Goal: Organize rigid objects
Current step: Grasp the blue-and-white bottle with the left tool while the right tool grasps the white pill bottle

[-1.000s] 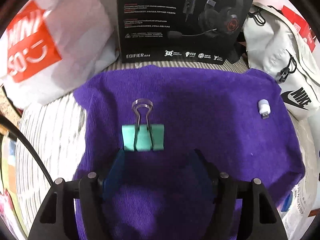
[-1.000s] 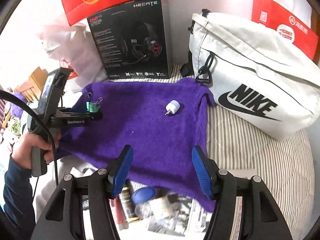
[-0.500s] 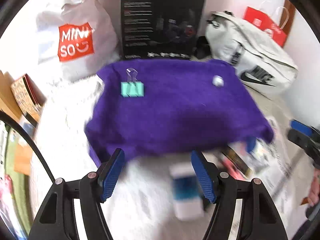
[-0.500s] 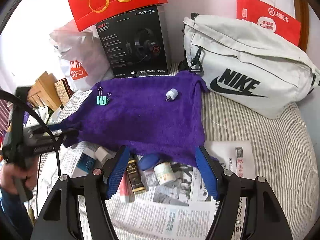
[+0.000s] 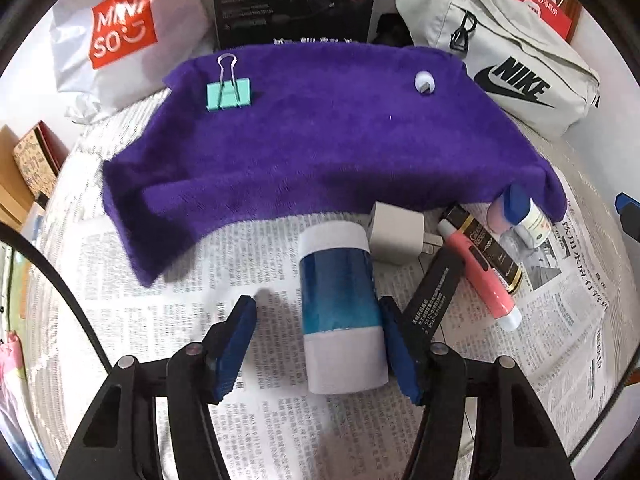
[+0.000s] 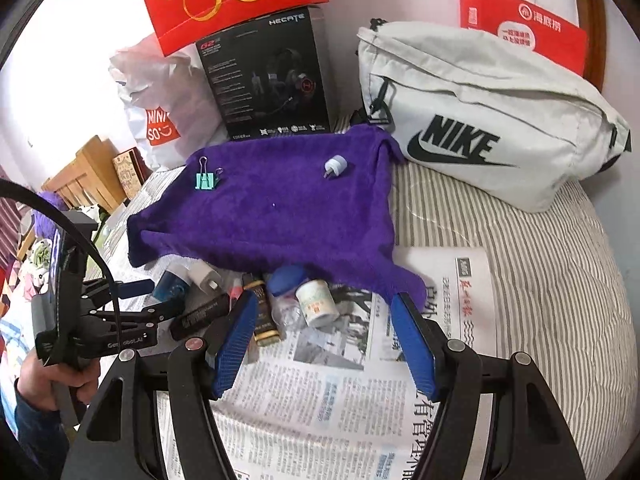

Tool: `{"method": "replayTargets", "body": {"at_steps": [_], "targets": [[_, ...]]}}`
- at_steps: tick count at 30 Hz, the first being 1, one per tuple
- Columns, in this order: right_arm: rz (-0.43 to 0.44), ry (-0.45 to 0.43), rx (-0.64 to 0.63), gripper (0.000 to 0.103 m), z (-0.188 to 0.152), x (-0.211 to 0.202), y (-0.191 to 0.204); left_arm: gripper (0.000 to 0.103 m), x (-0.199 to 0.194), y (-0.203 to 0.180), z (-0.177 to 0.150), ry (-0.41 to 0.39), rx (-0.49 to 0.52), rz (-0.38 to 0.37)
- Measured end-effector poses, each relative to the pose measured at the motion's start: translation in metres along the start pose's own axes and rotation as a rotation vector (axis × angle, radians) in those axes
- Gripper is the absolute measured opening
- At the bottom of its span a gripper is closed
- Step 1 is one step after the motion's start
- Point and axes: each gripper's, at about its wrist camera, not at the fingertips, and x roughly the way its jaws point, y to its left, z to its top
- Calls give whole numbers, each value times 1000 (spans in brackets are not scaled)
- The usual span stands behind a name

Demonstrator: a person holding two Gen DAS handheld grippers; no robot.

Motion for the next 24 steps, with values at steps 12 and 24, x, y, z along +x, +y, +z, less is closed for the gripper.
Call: {"method": "replayTargets", "body": {"at_steps": [12, 24], "targets": [[16, 59, -43, 68, -20, 30, 2, 35, -2, 10, 0, -35, 13, -9], [-77, 88, -91, 62, -22, 68, -1, 35, -2, 10, -1, -57, 7, -22]]}}
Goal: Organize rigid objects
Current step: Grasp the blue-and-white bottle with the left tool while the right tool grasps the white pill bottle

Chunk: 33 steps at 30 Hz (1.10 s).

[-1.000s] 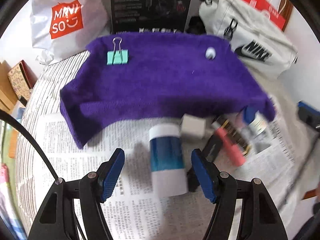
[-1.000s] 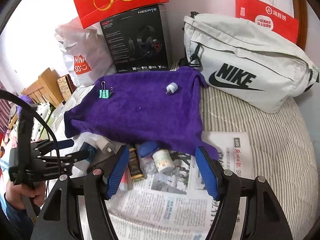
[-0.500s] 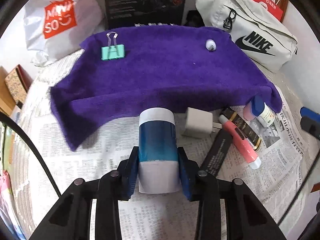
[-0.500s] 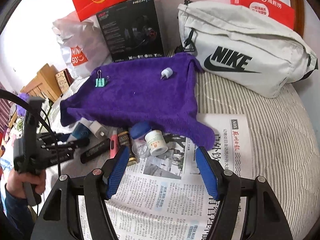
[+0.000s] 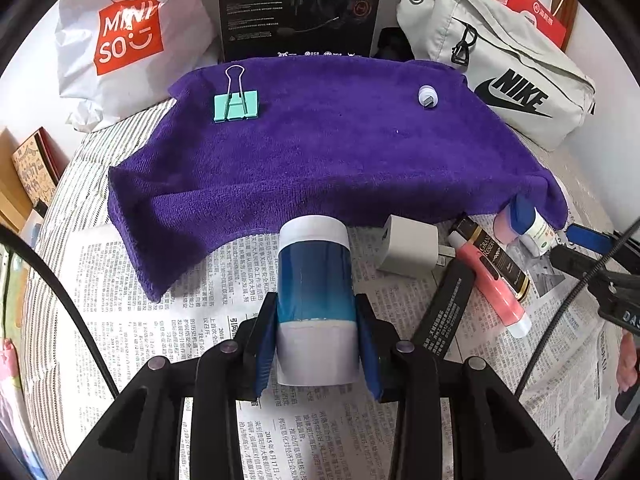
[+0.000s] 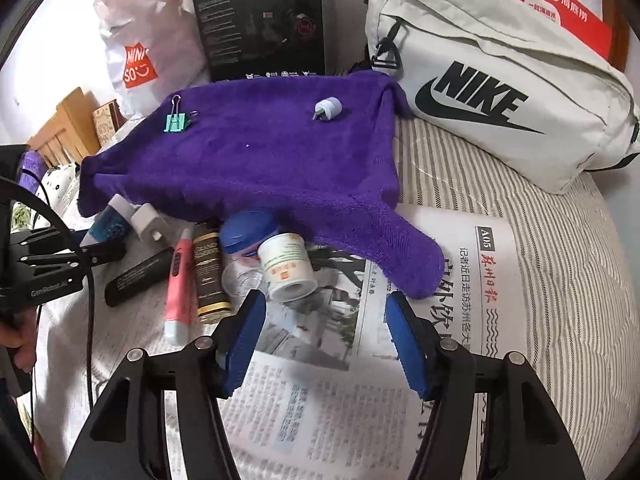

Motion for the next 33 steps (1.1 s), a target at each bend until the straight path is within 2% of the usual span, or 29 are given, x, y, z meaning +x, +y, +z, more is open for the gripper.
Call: {"method": "replayTargets", "body": {"at_steps": [5, 8, 9, 12, 13, 20, 27, 33], "targets": [[10, -3, -11, 60, 4, 12, 6, 35, 0, 1, -1, -7, -4, -3], [10, -12, -20, 53, 6, 18, 10, 35, 0, -1, -2, -9, 9, 6], [10, -15, -23, 51, 7, 19, 11, 35, 0, -1, -3, -9, 11, 9], [9, -38, -40, 33, 8, 24, 13, 35, -1, -1, -3, -13, 4, 4], [5, -46, -48, 30, 8, 24, 14, 35, -1, 0, -3, -15, 0, -2], [13, -32, -37, 30, 8, 23, 15, 35, -1, 4, -2, -12, -15, -30], [-8, -36, -28, 31, 10, 26, 17, 38, 4, -3, 4, -10, 10, 18], [43, -25, 20, 30, 6, 15, 4, 34, 1, 3, 4, -6, -8, -13]]}}
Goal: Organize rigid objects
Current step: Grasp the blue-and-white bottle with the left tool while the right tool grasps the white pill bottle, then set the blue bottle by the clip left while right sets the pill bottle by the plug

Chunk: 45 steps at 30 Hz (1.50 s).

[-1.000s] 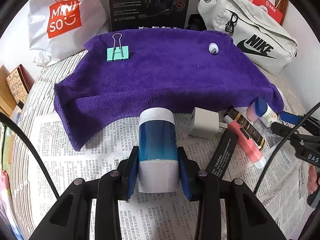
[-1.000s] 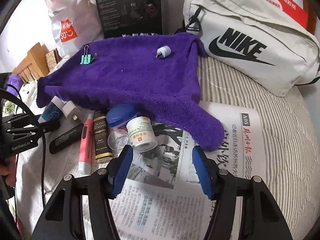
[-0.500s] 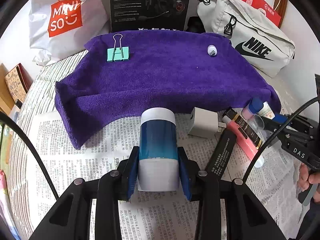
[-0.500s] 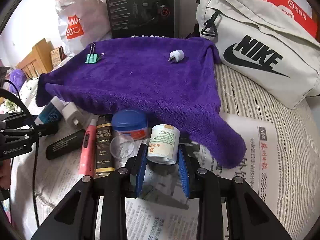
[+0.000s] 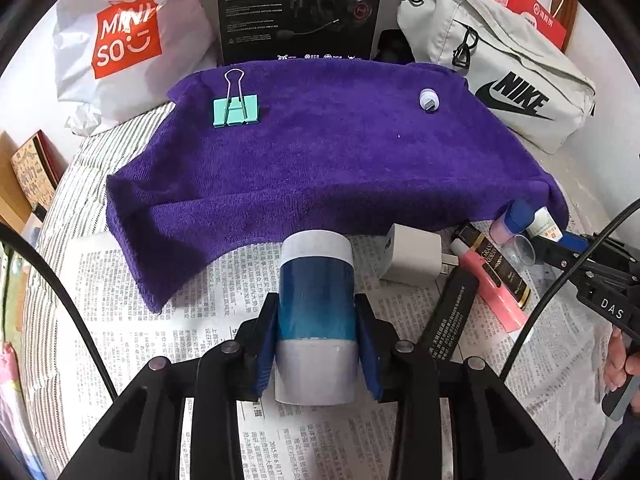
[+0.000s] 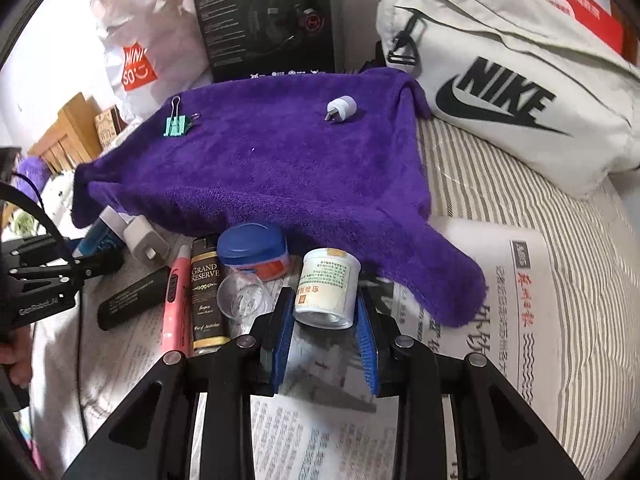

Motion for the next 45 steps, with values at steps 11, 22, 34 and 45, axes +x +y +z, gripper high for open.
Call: {"method": "replayTargets", "body": {"at_steps": [11, 22, 34, 45], "targets": [[40, -42, -3, 30, 5, -34, -6, 34, -22, 13, -1, -39, -28, -16], [68, -60, -11, 29, 14, -38, -2, 34, -38, 26, 9, -75, -57, -42], [84, -80, -18, 29, 18, -45, -2, 34, -41, 40, 20, -91, -76, -54], [82, -109, -33, 29, 48, -45, -4, 34, -35, 52, 44, -96, -93, -45]]}}
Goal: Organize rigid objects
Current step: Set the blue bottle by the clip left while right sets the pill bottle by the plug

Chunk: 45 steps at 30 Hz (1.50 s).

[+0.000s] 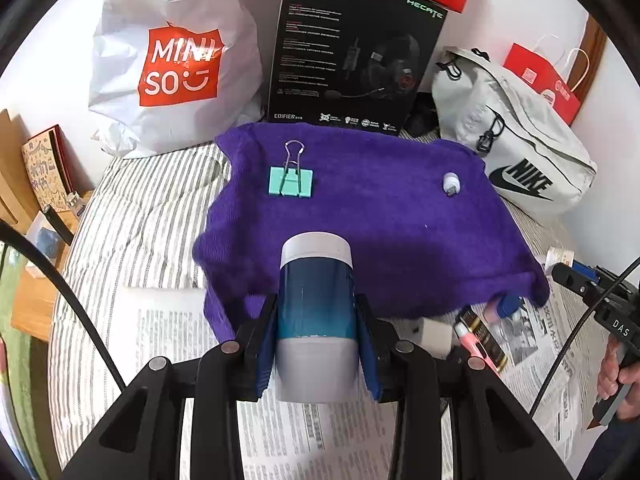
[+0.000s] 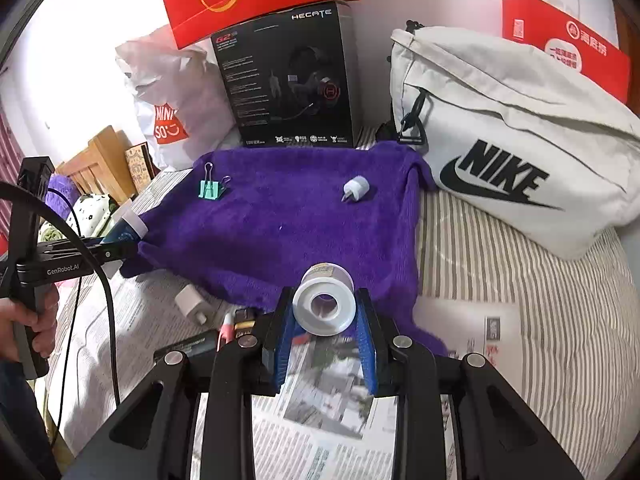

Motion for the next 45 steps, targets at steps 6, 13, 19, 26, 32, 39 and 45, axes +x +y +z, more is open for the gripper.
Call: {"method": "replayTargets", "body": {"at_steps": [6, 13, 19, 26, 32, 39, 45], "targets": [[-15, -15, -20, 29, 21, 13, -3, 34, 14, 10, 14, 4, -41, -15], [-35, -1, -22, 29, 39, 43, -13, 34, 34, 12, 27, 20, -53, -22], [-60, 18, -49, 29, 52, 78, -17, 34, 45, 13, 36, 26, -49, -20], [-111, 31, -75, 29, 66, 113, -21, 34, 56, 16, 45, 40, -42, -14], [-115, 70, -90, 29, 65, 133, -20, 34, 66, 16, 49, 53, -36, -14], [-108, 111, -107, 29, 62, 134, -21, 34, 75, 18, 51, 65, -45, -19], [-109, 111, -121, 29, 56, 134, -18, 34, 82, 20, 53, 75, -42, -9]]}}
